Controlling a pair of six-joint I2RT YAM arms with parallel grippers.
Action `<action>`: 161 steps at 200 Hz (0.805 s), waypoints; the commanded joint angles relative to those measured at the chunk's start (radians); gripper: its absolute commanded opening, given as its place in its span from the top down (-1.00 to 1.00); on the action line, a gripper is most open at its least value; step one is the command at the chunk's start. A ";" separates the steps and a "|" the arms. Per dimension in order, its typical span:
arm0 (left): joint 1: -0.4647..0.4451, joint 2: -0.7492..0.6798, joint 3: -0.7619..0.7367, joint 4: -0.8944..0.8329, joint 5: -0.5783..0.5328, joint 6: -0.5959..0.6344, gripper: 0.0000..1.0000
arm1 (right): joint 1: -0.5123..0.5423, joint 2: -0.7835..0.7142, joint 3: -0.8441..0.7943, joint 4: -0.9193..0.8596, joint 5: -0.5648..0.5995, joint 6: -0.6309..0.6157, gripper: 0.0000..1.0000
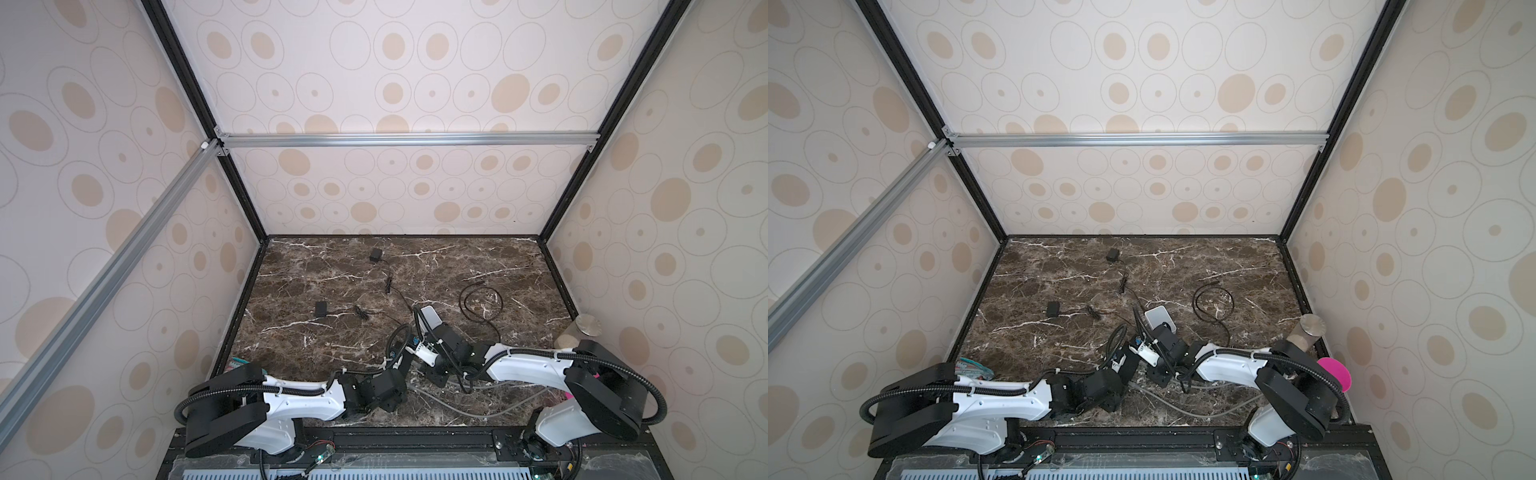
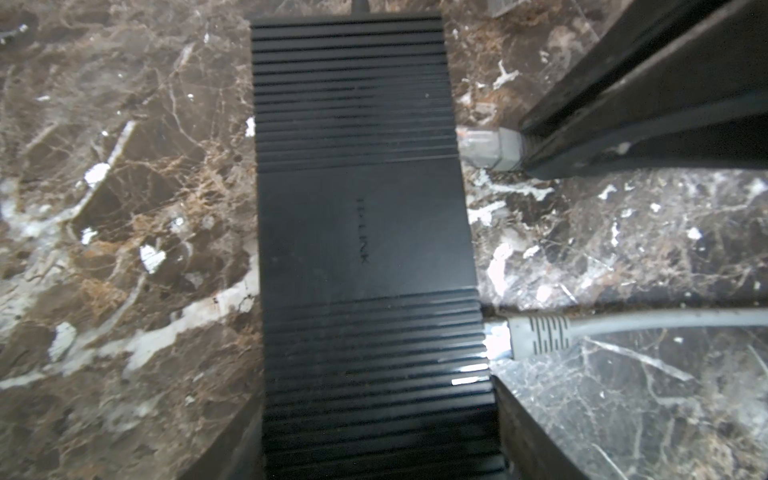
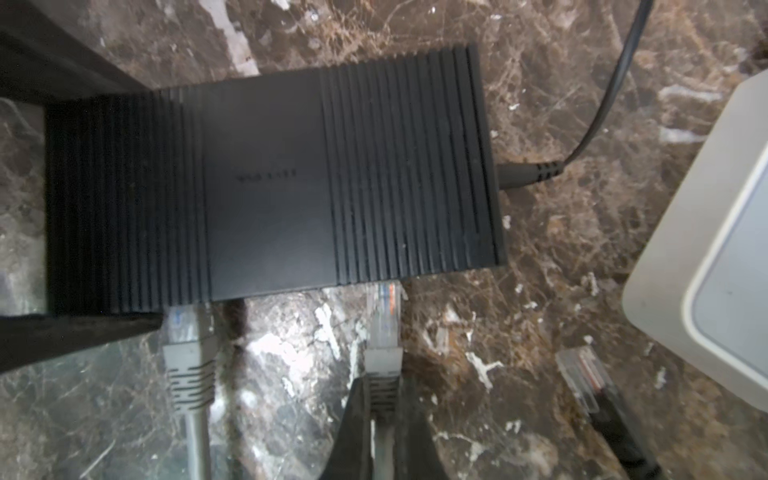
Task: Insert the plug into the switch port
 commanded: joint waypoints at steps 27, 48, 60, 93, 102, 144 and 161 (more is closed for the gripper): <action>-0.027 0.072 -0.073 -0.213 0.208 -0.030 0.07 | 0.023 -0.034 0.008 0.093 0.033 -0.007 1.00; -0.027 0.074 -0.072 -0.213 0.209 -0.029 0.07 | 0.023 -0.035 0.019 0.090 0.051 -0.017 1.00; -0.027 0.076 -0.071 -0.213 0.209 -0.028 0.07 | 0.023 -0.029 0.030 0.083 0.066 -0.017 1.00; -0.029 0.074 -0.073 -0.214 0.209 -0.030 0.08 | 0.024 -0.032 0.043 0.085 0.088 -0.018 1.00; -0.031 0.076 -0.073 -0.214 0.209 -0.029 0.08 | 0.023 -0.036 0.044 0.087 0.095 -0.018 1.00; -0.030 0.080 -0.070 -0.213 0.211 -0.028 0.08 | 0.024 -0.050 0.044 0.090 0.076 -0.020 1.00; -0.030 0.083 -0.069 -0.214 0.209 -0.028 0.08 | 0.024 -0.056 0.039 0.101 0.032 -0.015 1.00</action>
